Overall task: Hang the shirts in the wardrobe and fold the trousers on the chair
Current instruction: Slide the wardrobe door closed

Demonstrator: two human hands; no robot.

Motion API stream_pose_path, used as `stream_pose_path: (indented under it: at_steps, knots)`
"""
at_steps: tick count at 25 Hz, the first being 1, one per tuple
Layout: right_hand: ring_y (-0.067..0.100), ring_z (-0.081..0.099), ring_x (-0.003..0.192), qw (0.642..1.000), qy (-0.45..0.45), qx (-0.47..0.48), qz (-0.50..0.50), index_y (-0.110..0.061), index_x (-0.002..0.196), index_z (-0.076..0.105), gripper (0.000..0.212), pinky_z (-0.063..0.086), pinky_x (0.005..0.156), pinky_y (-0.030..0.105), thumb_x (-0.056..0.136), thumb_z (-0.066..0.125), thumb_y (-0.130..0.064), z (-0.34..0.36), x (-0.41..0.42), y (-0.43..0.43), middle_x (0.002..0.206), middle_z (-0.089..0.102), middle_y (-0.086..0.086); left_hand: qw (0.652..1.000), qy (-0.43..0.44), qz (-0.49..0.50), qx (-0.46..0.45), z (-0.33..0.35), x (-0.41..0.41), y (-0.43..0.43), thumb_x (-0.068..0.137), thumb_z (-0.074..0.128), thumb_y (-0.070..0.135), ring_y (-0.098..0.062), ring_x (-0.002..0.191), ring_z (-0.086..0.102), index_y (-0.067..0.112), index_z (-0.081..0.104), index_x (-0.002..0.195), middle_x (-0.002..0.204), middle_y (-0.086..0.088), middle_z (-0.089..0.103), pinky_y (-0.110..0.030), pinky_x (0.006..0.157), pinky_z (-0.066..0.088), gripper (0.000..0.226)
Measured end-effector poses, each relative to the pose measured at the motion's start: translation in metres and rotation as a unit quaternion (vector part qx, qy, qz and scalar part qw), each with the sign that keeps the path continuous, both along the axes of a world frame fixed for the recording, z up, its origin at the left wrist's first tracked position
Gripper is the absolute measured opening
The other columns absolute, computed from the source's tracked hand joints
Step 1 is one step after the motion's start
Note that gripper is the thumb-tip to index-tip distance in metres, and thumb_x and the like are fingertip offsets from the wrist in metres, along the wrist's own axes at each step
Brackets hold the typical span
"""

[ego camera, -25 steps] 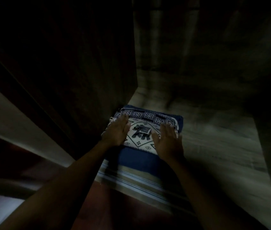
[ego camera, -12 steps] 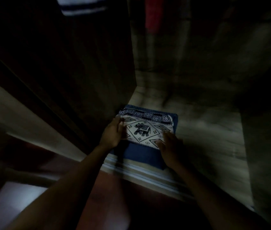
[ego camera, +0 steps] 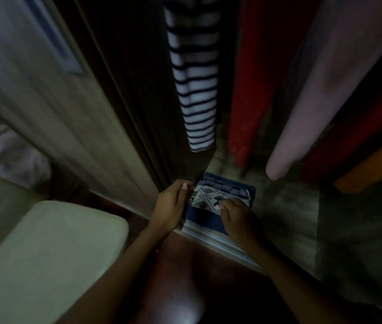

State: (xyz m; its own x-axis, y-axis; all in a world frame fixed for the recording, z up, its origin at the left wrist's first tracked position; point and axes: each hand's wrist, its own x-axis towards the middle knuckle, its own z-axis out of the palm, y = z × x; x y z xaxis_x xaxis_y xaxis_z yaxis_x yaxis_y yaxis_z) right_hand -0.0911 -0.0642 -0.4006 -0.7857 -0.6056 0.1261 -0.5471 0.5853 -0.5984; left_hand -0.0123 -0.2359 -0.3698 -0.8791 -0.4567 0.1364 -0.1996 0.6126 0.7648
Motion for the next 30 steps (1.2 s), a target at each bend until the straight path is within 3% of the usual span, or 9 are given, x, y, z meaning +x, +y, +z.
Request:
stream_pose_path:
  at_steps: [3,9,13,16,18,21,24,27,30]
  knots:
    - [0.026,0.059,0.061,0.997,0.045,-0.059,0.029,-0.007,0.073,0.063,0.037,0.042,0.054,0.028,0.089,0.035,-0.026,0.103,0.024,-0.024,0.072,0.062,0.008,0.999,0.002,-0.014,-0.037,0.109,0.025,-0.018,0.102,0.035,0.028,-0.004,0.09,0.062,0.017,0.06,0.111,0.098,0.006,0.067,-0.014,0.076,0.044,0.028]
    - [0.023,0.057,0.082,0.97,0.193,-0.052,0.141,-0.009,0.09,0.064,0.02,0.051,0.066,0.036,0.092,0.045,-0.015,0.286,0.032,-0.074,0.086,0.062,0.007,0.989,0.115,0.011,-0.092,0.279,0.061,-0.065,0.1,0.034,0.03,-0.003,0.081,0.062,0.014,0.062,0.102,0.09,0.002,0.068,-0.024,0.076,0.048,0.032]
    - [0.027,0.057,0.08,0.919,0.341,-0.026,0.198,-0.009,0.082,0.064,0.028,0.05,0.065,0.039,0.089,0.039,-0.021,0.375,0.051,-0.107,0.084,0.06,0.008,0.971,0.197,0.075,-0.111,0.359,0.078,-0.1,0.098,0.034,0.032,-0.011,0.084,0.063,0.013,0.064,0.1,0.092,-0.001,0.068,-0.029,0.077,0.049,0.035]
    - [0.025,0.06,0.082,0.865,0.442,0.025,0.237,-0.01,0.08,0.068,0.023,0.05,0.073,0.035,0.079,0.048,-0.022,0.43,0.065,-0.125,0.085,0.062,0.007,0.949,0.251,0.122,-0.147,0.419,0.083,-0.121,0.099,0.038,0.025,-0.012,0.096,0.06,0.009,0.062,0.111,0.105,-0.008,0.066,-0.028,0.084,0.046,0.031]
    - [0.025,0.062,0.089,0.836,0.484,0.077,0.248,-0.008,0.086,0.071,0.02,0.05,0.087,0.041,0.071,0.065,-0.021,0.455,0.069,-0.137,0.093,0.065,0.008,0.943,0.248,0.124,-0.186,0.452,0.077,-0.135,0.1,0.039,0.018,-0.014,0.119,0.049,0.007,0.049,0.132,0.132,-0.012,0.054,-0.021,0.1,0.034,0.035]
    - [0.028,0.057,0.113,0.806,0.504,0.176,0.254,-0.006,0.105,0.069,0.036,0.035,0.105,0.052,0.072,0.071,-0.019,0.472,0.067,-0.147,0.116,0.062,0.011,0.936,0.193,0.103,-0.276,0.477,0.065,-0.157,0.101,0.033,0.02,-0.019,0.145,0.013,0.019,0.016,0.151,0.159,-0.008,0.009,-0.029,0.115,0.014,0.052]
    - [0.025,0.023,0.142,0.763,0.494,0.341,0.243,-0.01,0.135,0.047,0.048,0.004,0.117,0.054,0.089,0.053,-0.022,0.47,0.066,-0.147,0.147,0.036,0.01,0.94,0.132,0.079,-0.305,0.472,0.055,-0.174,0.102,0.03,0.028,-0.024,0.146,-0.008,0.019,-0.005,0.151,0.159,-0.008,-0.013,-0.035,0.117,0.005,0.061]
    - [0.023,0.003,0.147,0.711,0.503,0.436,0.229,-0.014,0.147,0.025,0.058,-0.007,0.115,0.058,0.094,0.045,-0.026,0.462,0.064,-0.15,0.158,0.014,0.007,0.95,0.11,0.042,-0.29,0.462,0.049,-0.187,0.102,0.028,0.033,-0.022,0.145,-0.013,0.022,-0.017,0.146,0.155,-0.002,-0.023,-0.044,0.118,0.01,0.064]
    - [0.023,-0.002,0.147,0.672,0.512,0.485,0.226,-0.016,0.148,0.023,0.058,-0.013,0.112,0.06,0.095,0.043,-0.029,0.45,0.061,-0.159,0.159,0.009,0.005,0.956,0.113,0.029,-0.269,0.455,0.045,-0.193,0.102,0.027,0.036,-0.021,0.145,-0.01,0.026,-0.021,0.144,0.154,0.0,-0.026,-0.049,0.116,0.015,0.065]
